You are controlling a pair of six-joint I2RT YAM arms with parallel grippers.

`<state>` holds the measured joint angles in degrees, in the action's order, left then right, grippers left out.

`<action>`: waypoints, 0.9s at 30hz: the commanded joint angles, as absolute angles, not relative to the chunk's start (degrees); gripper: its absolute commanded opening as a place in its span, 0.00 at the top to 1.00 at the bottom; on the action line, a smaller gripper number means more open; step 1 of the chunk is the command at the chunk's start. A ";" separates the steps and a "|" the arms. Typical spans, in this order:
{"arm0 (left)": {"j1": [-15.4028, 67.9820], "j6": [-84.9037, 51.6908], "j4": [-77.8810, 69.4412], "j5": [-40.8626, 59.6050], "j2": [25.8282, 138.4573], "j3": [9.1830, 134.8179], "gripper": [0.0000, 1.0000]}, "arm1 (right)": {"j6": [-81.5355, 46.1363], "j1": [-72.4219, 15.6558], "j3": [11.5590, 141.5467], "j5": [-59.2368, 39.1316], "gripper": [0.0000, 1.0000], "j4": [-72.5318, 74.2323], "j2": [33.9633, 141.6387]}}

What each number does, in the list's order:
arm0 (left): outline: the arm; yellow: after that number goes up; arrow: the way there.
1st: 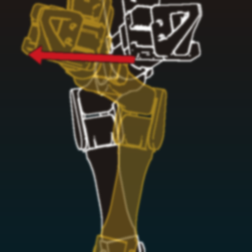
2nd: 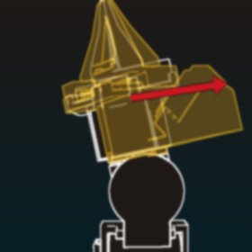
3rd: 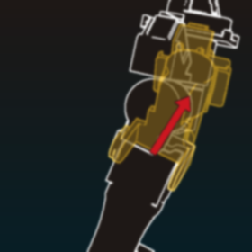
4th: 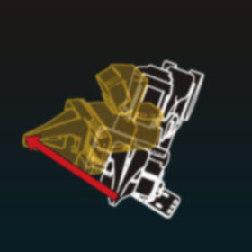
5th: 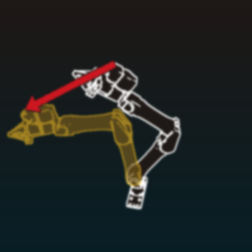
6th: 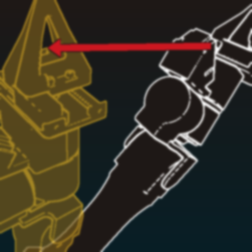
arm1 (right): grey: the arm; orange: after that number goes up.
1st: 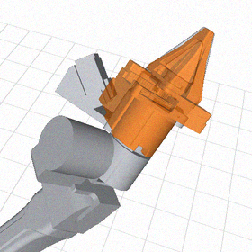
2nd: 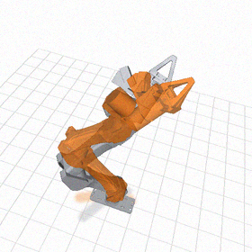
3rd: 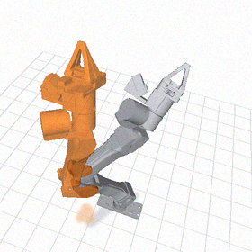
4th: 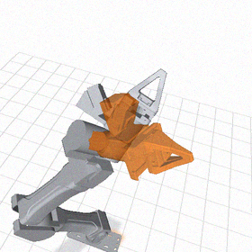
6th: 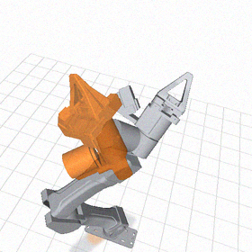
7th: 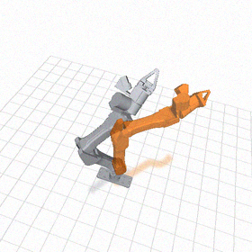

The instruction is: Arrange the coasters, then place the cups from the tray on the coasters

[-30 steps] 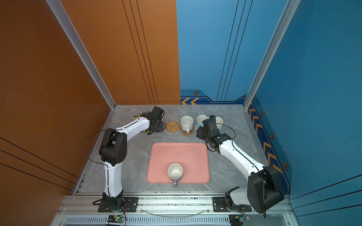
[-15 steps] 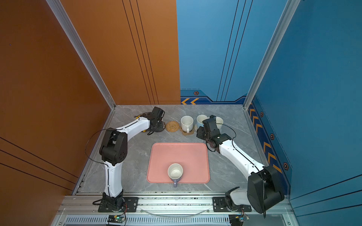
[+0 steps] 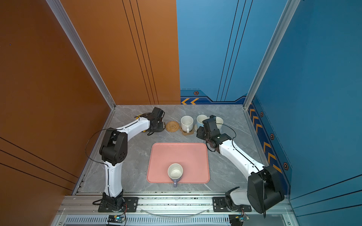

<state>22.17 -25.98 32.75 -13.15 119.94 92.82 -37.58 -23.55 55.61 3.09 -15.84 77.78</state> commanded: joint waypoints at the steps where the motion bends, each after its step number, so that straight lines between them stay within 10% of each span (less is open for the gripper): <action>1: 21.73 -26.80 31.73 -12.84 120.42 93.25 1.00 | -38.49 -23.20 54.94 2.46 0.42 -15.53 77.23; 27: 21.79 -26.98 33.44 -12.16 120.18 92.76 0.72 | -38.57 -23.23 54.67 2.56 0.42 -15.48 76.94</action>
